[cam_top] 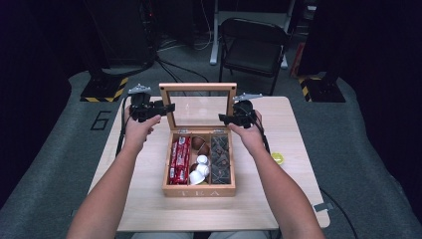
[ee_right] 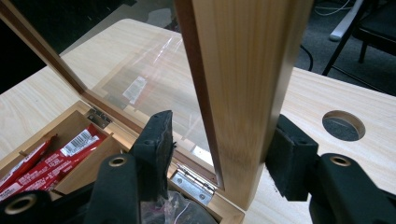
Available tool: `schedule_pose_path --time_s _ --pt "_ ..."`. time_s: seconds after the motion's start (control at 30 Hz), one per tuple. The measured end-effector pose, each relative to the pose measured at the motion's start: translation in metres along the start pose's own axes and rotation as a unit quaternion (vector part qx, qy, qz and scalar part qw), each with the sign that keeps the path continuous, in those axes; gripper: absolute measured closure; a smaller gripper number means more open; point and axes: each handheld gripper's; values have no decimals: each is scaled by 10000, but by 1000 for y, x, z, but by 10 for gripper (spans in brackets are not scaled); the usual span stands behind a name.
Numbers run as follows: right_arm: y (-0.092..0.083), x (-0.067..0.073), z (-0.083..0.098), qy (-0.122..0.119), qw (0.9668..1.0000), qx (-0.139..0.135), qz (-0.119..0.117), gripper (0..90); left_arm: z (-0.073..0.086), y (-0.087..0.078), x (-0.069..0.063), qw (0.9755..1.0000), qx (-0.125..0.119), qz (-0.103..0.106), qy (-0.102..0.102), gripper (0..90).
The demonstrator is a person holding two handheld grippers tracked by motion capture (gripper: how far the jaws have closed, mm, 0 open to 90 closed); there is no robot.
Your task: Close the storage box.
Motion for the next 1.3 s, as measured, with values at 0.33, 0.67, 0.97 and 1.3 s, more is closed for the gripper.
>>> schedule_pose_path --time_s 0.33,0.67,0.97,1.3 --pt "-2 3 2 43 10000 3 32 441 1 -2 1 10000 35 54 26 546" --pt "-15 3 6 29 9998 -181 116 476 1 -5 -4 9998 117 28 128 522" --pt "-29 7 4 41 9996 -268 50 521 3 -13 -7 9999 -10 112 36 504" --pt "-47 10 -1 71 9993 -345 -129 545 4 -26 -9 9999 -17 86 87 506"
Point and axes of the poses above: each handheld gripper's, and its own axes: y roughly forward along the jaws, z roughly out of its underside, x roughly to its left, and after that the axes turned 12 degrees about y, right-handed
